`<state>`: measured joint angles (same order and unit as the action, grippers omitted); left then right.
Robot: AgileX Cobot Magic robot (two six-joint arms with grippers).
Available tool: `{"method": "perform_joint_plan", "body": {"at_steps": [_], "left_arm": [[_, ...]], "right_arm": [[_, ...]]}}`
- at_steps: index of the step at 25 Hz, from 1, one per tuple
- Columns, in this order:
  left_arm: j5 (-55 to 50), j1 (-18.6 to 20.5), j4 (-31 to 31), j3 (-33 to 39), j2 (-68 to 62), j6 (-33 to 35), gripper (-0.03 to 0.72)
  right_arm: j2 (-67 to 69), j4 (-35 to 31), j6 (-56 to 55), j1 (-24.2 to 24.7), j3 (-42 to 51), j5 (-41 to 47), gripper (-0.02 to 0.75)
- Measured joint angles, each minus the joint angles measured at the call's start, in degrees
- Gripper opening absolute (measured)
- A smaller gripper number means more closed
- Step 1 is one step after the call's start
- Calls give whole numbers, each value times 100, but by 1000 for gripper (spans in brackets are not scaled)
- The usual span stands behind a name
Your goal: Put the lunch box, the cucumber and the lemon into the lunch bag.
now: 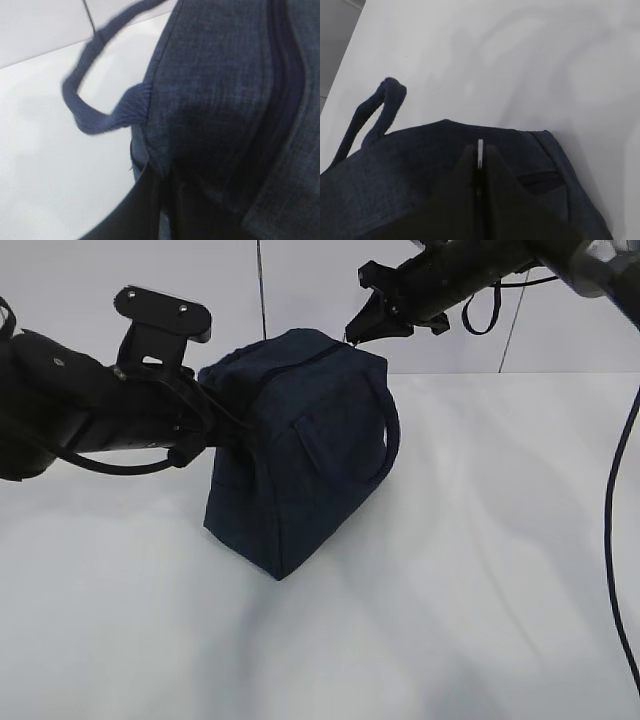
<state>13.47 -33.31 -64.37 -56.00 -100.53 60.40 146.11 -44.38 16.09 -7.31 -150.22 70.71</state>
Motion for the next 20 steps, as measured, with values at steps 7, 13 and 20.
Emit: {"method": "perform_joint_plan", "body": {"at_steps": [7,13,20], "left_arm": [[667,26,0,0,-272,0,-6],[1168,26,133,0,-296,10,-6],[1622,26,548,0,-316,21,-6]], "right_arm": [[0,289,-441,8,0,0,0],[61,289,-1070,28,-12,13,0],[147,73,-1482,296,-12,68,0]]}}
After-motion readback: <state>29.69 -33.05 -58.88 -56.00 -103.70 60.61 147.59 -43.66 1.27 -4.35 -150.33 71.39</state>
